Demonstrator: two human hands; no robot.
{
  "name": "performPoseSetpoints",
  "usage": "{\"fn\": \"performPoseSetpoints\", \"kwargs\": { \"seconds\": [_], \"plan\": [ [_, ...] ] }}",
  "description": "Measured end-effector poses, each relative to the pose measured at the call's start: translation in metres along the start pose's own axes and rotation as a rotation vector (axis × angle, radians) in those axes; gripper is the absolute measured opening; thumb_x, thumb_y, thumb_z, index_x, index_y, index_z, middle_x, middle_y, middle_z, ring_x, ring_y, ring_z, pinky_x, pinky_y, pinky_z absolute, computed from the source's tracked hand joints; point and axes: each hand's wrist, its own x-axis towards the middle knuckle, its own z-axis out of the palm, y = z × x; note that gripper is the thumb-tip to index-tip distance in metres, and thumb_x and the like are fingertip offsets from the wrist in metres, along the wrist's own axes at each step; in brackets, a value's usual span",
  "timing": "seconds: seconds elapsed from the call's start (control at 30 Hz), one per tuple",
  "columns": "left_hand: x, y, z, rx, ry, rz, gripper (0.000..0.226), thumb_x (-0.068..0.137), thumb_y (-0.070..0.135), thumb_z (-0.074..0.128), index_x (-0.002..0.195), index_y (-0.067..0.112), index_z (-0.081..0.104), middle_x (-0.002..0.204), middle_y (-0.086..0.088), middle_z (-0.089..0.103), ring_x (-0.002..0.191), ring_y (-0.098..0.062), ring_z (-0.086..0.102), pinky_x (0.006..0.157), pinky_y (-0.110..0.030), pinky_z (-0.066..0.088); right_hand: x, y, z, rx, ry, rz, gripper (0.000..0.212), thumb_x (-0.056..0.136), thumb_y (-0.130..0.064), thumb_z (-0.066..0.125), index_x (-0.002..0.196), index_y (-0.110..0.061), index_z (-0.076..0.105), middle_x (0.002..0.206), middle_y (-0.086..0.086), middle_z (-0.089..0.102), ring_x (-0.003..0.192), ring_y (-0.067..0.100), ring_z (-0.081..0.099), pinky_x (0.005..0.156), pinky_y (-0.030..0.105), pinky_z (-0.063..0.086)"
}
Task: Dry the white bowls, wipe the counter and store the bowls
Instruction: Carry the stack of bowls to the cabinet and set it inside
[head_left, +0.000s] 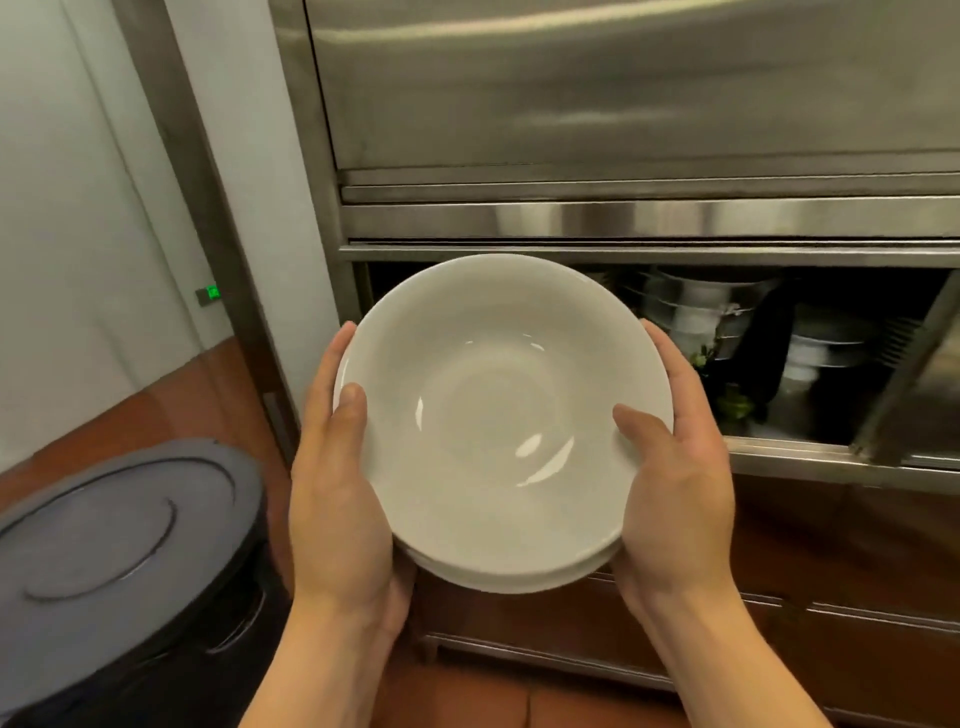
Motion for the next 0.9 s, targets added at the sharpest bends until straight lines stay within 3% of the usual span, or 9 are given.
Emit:
{"fn": "performPoseSetpoints", "kwargs": {
  "seconds": [0.1, 0.23, 0.33, 0.47, 0.63, 0.77, 0.9],
  "plan": [
    [0.027, -0.040, 0.023, 0.022, -0.050, -0.097, 0.034, 0.111, 0.036, 0.049, 0.135, 0.052, 0.066, 0.132, 0.021, 0.073, 0.119, -0.006, 0.072, 0.079, -0.022, 0.063, 0.036, 0.025, -0.017, -0.075, 0.048, 0.014, 0.053, 0.086, -0.021, 0.052, 0.127, -0.053, 0.060, 0.116, -0.022, 0.066, 0.106, 0.004, 0.066, 0.074, 0.027, 0.062],
    [0.067, -0.090, 0.046, 0.052, -0.043, -0.137, 0.035, 0.111, 0.036, 0.047, 0.133, 0.056, 0.066, 0.134, 0.020, 0.072, 0.121, -0.012, 0.072, 0.093, -0.039, 0.063, 0.085, 0.056, -0.035, -0.117, 0.119, 0.021, 0.052, 0.085, -0.023, 0.053, 0.127, -0.052, 0.060, 0.116, -0.022, 0.066, 0.105, 0.003, 0.066, 0.073, 0.024, 0.061],
    [0.091, -0.131, 0.066, 0.068, -0.060, -0.209, 0.035, 0.111, 0.036, 0.046, 0.129, 0.058, 0.068, 0.134, 0.020, 0.072, 0.122, -0.012, 0.072, 0.098, -0.043, 0.061, 0.117, 0.080, -0.054, -0.149, 0.183, 0.042, 0.052, 0.084, -0.024, 0.053, 0.127, -0.052, 0.060, 0.111, -0.025, 0.066, 0.100, -0.002, 0.065, 0.071, 0.022, 0.061],
    [0.111, -0.177, 0.083, 0.083, -0.070, -0.280, 0.035, 0.111, 0.035, 0.047, 0.124, 0.059, 0.070, 0.134, 0.019, 0.073, 0.121, -0.012, 0.073, 0.091, -0.036, 0.061, 0.149, 0.111, -0.082, -0.148, 0.217, 0.103, 0.052, 0.083, -0.023, 0.054, 0.125, -0.054, 0.061, 0.112, -0.024, 0.067, 0.102, -0.001, 0.066, 0.074, 0.025, 0.062],
    [0.132, -0.229, 0.108, 0.061, -0.034, -0.305, 0.035, 0.113, 0.033, 0.046, 0.131, 0.053, 0.067, 0.131, 0.017, 0.075, 0.115, -0.011, 0.075, 0.079, -0.029, 0.065, 0.201, 0.145, -0.113, -0.127, 0.169, 0.165, 0.053, 0.090, -0.014, 0.052, 0.126, -0.051, 0.062, 0.116, -0.020, 0.069, 0.105, 0.005, 0.068, 0.077, 0.027, 0.062],
    [0.147, -0.261, 0.134, 0.073, 0.006, -0.289, 0.037, 0.114, 0.030, 0.043, 0.130, 0.051, 0.068, 0.134, 0.015, 0.074, 0.121, -0.013, 0.073, 0.096, -0.040, 0.059, 0.243, 0.168, -0.134, -0.144, 0.126, 0.210, 0.056, 0.100, -0.003, 0.048, 0.133, -0.046, 0.059, 0.116, -0.019, 0.069, 0.106, 0.004, 0.068, 0.077, 0.024, 0.061],
    [0.164, -0.293, 0.148, 0.076, 0.050, -0.297, 0.037, 0.114, 0.027, 0.041, 0.129, 0.049, 0.067, 0.133, 0.014, 0.075, 0.122, -0.011, 0.072, 0.096, -0.035, 0.060, 0.277, 0.191, -0.148, -0.169, 0.114, 0.247, 0.060, 0.097, 0.001, 0.050, 0.135, -0.045, 0.058, 0.124, -0.012, 0.067, 0.109, 0.009, 0.066, 0.085, 0.031, 0.061]
  ]
}}
